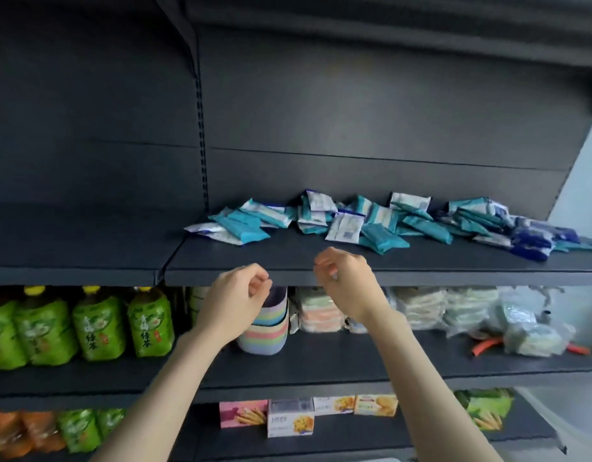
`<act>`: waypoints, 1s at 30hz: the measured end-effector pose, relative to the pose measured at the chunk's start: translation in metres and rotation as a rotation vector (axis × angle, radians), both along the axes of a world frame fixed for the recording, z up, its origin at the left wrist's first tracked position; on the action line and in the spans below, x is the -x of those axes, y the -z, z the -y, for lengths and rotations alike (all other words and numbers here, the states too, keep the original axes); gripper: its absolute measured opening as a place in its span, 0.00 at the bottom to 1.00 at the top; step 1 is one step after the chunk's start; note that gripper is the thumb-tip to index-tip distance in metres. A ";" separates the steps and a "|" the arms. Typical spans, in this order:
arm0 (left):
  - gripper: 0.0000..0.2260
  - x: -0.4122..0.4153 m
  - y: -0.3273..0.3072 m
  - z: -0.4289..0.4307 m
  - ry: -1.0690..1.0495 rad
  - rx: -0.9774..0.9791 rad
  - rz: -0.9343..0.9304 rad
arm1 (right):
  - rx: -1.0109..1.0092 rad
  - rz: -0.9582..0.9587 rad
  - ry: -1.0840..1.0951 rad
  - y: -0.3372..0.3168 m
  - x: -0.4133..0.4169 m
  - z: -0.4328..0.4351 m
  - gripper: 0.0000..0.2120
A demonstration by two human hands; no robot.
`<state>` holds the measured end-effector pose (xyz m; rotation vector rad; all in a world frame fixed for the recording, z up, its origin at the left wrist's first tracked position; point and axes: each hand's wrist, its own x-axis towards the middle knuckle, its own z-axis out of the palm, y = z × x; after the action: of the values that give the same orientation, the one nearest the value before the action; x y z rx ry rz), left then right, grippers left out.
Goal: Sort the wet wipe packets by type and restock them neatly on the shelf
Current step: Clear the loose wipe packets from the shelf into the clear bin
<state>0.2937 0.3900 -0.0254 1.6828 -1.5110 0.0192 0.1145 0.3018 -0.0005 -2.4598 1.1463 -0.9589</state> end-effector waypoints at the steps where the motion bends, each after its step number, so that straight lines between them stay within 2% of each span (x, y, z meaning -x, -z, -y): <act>1: 0.05 -0.004 -0.003 0.014 -0.018 -0.007 0.004 | -0.002 -0.006 -0.008 -0.003 -0.005 0.013 0.10; 7: 0.10 -0.044 -0.011 0.098 -0.224 0.043 -0.077 | 0.006 -0.020 -0.051 -0.019 -0.046 0.093 0.09; 11: 0.20 -0.069 -0.011 0.138 -0.442 -0.104 -0.071 | -0.046 0.015 -0.086 -0.020 -0.086 0.141 0.09; 18: 0.33 -0.101 -0.016 0.189 -0.700 -0.273 -0.047 | -0.192 -0.054 -0.122 -0.012 -0.150 0.207 0.23; 21: 0.37 -0.111 -0.010 0.202 -0.735 -0.396 0.033 | -0.264 -0.181 -0.102 -0.007 -0.170 0.230 0.28; 25: 0.37 -0.127 -0.008 0.208 -0.706 -0.425 0.110 | -0.295 -0.310 -0.036 -0.003 -0.181 0.249 0.35; 27: 0.34 -0.134 -0.011 0.208 -0.672 -0.438 0.129 | -0.396 -0.222 -0.054 -0.003 -0.181 0.257 0.37; 30: 0.30 -0.142 -0.013 0.205 -0.613 -0.416 0.105 | -0.528 0.022 -0.074 -0.002 -0.183 0.261 0.36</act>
<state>0.4361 0.1852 -0.0124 2.4635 -1.0602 0.1278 0.2970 0.0409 0.0015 -2.0424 1.1185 -0.5661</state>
